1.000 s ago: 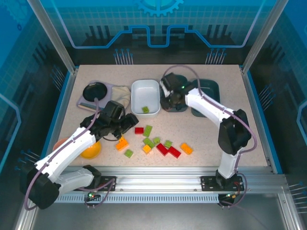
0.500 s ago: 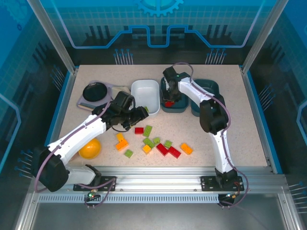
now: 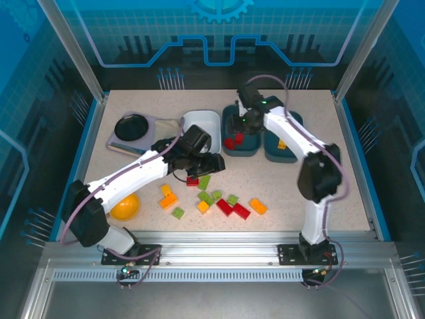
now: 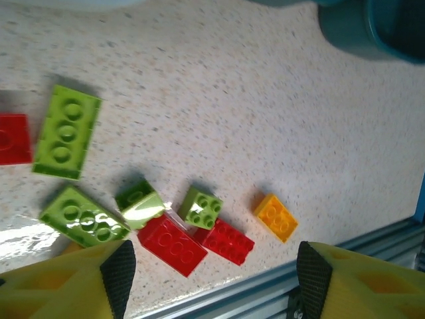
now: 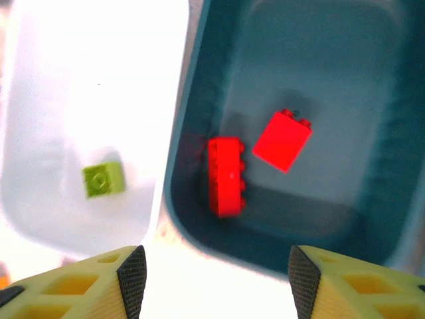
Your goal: Sort the legos into containers by color
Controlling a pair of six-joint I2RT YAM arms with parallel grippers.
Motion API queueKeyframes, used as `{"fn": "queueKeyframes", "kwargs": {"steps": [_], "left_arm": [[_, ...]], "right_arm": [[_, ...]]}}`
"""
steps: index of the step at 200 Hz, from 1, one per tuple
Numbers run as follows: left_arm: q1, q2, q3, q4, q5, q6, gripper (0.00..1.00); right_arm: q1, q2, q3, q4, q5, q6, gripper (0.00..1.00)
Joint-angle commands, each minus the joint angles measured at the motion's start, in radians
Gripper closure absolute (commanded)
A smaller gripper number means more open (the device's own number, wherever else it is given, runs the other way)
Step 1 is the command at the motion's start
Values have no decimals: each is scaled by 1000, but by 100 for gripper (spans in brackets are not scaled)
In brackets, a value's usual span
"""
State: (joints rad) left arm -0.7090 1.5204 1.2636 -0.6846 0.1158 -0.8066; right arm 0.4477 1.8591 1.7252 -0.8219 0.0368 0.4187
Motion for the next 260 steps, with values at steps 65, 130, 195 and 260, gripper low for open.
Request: {"fn": "queueKeyframes", "kwargs": {"steps": [65, 130, 195, 260], "left_arm": [[-193, 419, 317, -223, -55, 213, 43], [-223, 578, 398, -316, -105, 165, 48], [-234, 637, 411, -319, -97, 175, 50], [-238, 685, 454, -315, -151, 185, 65]], "right_arm": [[57, -872, -839, 121, -109, 173, 29], [44, -1177, -935, -75, -110, 239, 25], [44, -1173, -943, -47, -117, 247, 25], [45, -1143, -940, -23, -135, 243, 26]]}}
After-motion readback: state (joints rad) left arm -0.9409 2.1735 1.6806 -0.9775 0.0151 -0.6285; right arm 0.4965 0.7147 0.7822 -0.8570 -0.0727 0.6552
